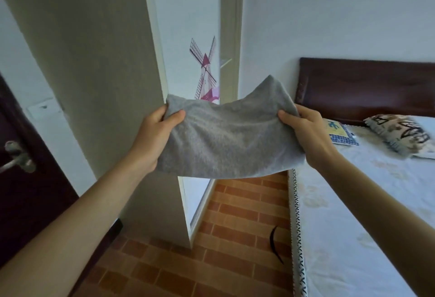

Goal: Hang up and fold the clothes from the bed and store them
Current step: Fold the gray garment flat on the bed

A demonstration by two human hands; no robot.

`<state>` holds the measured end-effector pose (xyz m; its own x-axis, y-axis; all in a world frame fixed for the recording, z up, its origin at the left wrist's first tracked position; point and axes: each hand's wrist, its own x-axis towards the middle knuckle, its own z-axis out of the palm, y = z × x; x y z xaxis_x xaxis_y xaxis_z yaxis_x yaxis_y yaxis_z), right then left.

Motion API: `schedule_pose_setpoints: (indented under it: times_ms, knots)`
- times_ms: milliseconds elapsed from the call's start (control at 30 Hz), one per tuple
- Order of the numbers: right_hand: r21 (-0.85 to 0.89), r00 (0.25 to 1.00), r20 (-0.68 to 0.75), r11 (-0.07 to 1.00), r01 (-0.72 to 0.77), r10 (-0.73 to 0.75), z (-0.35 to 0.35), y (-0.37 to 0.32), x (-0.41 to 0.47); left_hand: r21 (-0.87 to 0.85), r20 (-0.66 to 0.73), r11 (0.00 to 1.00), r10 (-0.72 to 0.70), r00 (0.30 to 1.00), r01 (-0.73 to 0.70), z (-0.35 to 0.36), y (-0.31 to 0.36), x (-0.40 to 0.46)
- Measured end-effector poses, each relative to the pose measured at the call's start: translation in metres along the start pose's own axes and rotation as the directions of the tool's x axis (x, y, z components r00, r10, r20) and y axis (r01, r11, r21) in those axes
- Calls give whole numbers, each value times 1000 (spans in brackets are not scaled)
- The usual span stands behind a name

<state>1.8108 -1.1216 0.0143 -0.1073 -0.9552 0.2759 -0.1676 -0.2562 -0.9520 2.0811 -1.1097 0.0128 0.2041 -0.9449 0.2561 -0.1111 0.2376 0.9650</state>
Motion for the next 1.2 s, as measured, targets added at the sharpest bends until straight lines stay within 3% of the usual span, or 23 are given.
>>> schedule_pose_setpoints:
  times_ms: [300, 533, 800, 1200]
  knots:
    - [-19, 985, -166, 999, -37, 34, -76, 48, 150, 41, 134, 999, 3, 991, -8, 138, -24, 167]
    - [-31, 974, -219, 997, -69, 61, -114, 81, 245, 11, 169, 1000, -12, 986, 10, 219, -45, 256]
    - [-57, 949, -294, 989, -137, 115, -132, 133, 339, 64, 248, 998, -11, 969, -5, 284, -72, 350]
    - [-117, 923, -368, 979, -164, 111, -104, 158, 534, -81, 346, 996, -13, 938, 43, 337, -113, 554]
